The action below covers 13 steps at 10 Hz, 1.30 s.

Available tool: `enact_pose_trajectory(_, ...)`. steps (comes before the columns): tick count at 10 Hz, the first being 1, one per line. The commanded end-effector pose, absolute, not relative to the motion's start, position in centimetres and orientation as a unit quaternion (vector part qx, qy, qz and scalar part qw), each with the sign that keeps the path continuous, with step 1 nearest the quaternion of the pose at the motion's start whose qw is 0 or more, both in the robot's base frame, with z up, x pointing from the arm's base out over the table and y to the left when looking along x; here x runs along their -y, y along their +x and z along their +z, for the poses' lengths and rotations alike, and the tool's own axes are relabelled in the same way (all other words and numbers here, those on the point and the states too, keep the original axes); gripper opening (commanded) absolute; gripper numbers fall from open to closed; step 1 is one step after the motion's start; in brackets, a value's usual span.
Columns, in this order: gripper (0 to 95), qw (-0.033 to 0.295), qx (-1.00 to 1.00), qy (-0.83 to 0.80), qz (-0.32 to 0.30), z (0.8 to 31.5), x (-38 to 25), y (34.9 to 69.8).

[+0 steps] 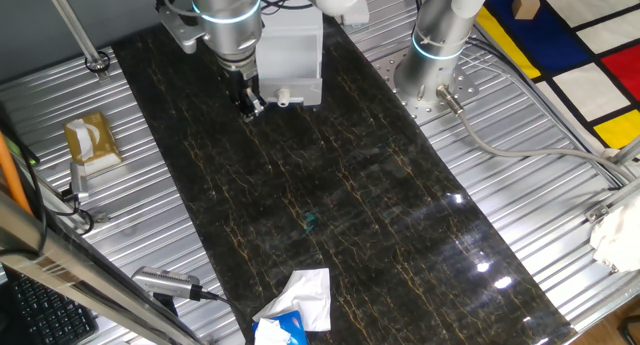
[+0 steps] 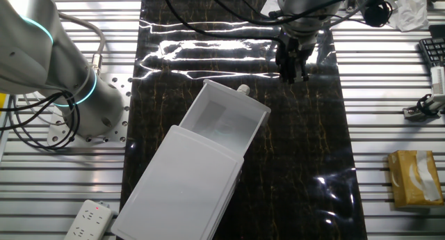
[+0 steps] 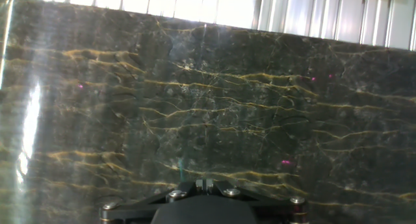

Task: Use the gripper to push and close the drawer

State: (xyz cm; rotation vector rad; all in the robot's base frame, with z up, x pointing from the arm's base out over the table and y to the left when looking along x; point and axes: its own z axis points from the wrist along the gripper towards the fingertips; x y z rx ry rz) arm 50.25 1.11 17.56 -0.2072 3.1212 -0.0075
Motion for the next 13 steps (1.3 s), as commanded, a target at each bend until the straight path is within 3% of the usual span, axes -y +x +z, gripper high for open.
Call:
enact_pose_trajectory(1,0.0,0.005,-0.999,-0.046,0.004,17.1,-2.9,51.1)
enact_pose_trajectory(13,0.0,0.006,-0.996,-0.093,0.006,15.5,1.1,49.9)
